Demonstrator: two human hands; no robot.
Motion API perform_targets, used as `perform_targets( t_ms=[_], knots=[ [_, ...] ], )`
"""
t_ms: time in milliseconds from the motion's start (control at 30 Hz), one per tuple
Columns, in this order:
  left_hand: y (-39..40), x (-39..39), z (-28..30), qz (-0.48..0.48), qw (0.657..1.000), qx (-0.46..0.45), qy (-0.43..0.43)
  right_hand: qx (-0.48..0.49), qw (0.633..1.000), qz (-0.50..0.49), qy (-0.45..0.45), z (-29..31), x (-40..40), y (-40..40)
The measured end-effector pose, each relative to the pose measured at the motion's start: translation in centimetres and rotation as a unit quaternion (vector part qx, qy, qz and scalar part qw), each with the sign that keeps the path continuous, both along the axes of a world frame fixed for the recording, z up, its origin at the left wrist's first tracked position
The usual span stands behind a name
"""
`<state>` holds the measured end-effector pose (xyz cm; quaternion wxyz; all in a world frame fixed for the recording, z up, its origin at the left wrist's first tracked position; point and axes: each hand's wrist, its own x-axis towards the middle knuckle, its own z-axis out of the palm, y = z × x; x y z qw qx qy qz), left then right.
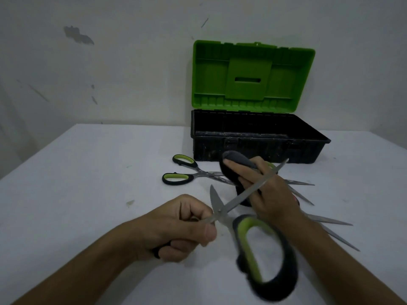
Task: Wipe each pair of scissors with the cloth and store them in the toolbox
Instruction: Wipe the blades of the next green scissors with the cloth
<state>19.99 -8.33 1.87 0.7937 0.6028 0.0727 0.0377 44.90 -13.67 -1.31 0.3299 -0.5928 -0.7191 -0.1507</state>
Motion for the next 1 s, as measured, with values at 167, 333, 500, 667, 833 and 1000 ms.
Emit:
perform_targets(
  t_ms=[167, 333, 500, 667, 833, 1000],
  knots=[
    [0.3, 0.0, 0.4, 0.059, 0.996, 0.061, 0.031, 0.05, 0.991, -0.088, 0.082, 0.8, 1.3, -0.6],
    [1.2, 0.0, 0.5, 0.208, 0.963, 0.156, 0.074, 0.103, 0.975, -0.094, 0.175, 2.1, 1.1, -1.2],
    [1.4, 0.4, 0.1, 0.279, 0.934, 0.195, 0.107, 0.157, 0.969, -0.055, 0.184, 2.6, -0.4, -1.7],
    [1.1, 0.8, -0.3, 0.283, 0.924, 0.222, 0.13, 0.076, 0.996, 0.028, 0.032, 2.1, -2.2, -2.2],
    [1.1, 0.9, -0.8, 0.326, 0.865, 0.36, 0.124, 0.014, 0.997, -0.009, -0.073, 1.5, -2.9, -1.4],
    [1.5, 0.9, -1.3, 0.343, 0.829, 0.415, 0.153, 0.071, 0.988, -0.14, 0.01, 1.6, -1.9, -1.1]
  ],
)
